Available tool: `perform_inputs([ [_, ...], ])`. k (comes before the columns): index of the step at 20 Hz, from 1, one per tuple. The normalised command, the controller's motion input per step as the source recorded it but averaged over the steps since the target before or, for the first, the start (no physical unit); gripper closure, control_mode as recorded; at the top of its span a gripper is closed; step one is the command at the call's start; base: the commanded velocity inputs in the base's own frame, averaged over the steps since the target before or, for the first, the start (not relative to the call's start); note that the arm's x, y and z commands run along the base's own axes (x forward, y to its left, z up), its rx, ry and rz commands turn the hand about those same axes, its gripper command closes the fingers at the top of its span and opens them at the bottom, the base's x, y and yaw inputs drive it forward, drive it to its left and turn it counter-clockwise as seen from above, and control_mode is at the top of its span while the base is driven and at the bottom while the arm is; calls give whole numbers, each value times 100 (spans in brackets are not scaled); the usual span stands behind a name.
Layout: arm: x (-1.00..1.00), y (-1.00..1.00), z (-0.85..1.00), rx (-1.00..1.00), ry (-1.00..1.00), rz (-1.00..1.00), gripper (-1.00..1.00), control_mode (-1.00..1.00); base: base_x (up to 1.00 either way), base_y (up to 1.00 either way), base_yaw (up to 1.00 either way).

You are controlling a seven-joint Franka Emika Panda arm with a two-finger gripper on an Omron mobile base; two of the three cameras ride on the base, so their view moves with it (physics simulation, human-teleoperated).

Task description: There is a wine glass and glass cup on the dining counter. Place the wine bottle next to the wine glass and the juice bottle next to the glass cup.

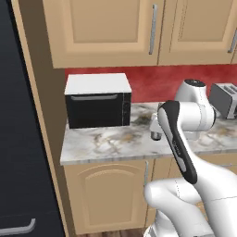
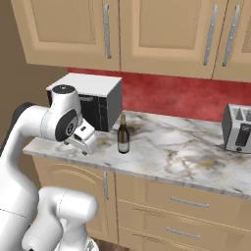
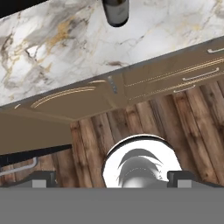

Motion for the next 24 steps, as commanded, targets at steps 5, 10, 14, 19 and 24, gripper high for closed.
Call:
perform_inputs([
  [5, 0, 0, 0, 0, 0, 0, -100, 100, 13, -51, 2],
  [10, 0, 0, 0, 0, 0, 0, -100, 100, 42, -22, 10],
  [14, 0, 0, 0, 0, 0, 0, -100, 100, 46, -19, 11],
  [19, 0, 0, 0, 0, 0, 0, -100, 100, 25, -14, 9],
  [24, 0, 0, 0, 0, 0, 0, -100, 100, 1, -2, 0],
])
